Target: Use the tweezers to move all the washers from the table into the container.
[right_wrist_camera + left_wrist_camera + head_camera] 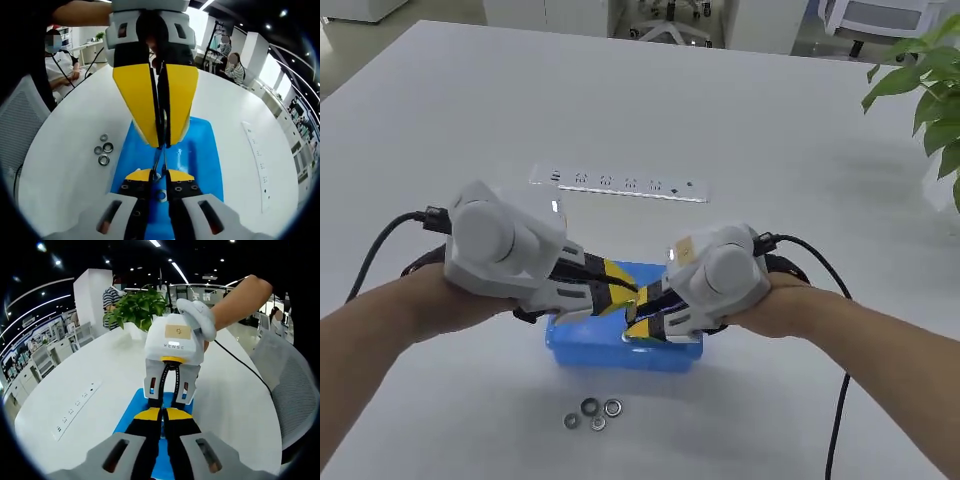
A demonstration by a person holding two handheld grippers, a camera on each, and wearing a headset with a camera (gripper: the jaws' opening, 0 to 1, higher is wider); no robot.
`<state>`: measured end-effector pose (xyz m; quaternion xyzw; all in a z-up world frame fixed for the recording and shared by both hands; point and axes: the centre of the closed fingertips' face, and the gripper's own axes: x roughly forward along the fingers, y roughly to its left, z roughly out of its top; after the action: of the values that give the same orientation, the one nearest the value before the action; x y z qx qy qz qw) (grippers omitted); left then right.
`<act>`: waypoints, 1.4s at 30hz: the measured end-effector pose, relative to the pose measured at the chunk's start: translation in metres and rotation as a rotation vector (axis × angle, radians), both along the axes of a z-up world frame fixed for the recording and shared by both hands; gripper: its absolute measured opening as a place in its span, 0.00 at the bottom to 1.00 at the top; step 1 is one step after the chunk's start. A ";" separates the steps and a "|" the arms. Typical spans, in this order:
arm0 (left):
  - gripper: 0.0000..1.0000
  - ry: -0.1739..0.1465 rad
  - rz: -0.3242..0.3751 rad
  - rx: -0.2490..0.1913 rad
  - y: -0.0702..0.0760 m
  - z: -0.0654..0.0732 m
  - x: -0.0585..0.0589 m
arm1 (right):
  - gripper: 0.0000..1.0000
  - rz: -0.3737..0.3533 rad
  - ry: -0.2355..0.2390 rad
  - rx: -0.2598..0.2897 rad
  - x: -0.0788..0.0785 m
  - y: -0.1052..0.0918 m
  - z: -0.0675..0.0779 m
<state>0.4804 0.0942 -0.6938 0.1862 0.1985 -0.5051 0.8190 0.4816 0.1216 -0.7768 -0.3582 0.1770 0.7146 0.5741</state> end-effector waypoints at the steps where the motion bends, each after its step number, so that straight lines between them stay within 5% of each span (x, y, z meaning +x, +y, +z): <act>1: 0.06 -0.003 -0.002 -0.001 0.000 0.001 0.000 | 0.12 -0.002 -0.001 0.002 0.001 0.000 0.001; 18: 0.05 -0.001 -0.005 -0.017 -0.005 0.018 -0.003 | 0.14 -0.030 -0.013 0.018 -0.002 -0.008 0.020; 42: 0.05 -0.012 -0.019 -0.020 -0.011 0.050 -0.024 | 0.25 -0.139 -0.018 0.059 -0.016 -0.023 0.061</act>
<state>0.4567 0.0837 -0.6435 0.1828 0.1866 -0.5139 0.8171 0.4656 0.0987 -0.7161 -0.3346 0.1751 0.6745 0.6344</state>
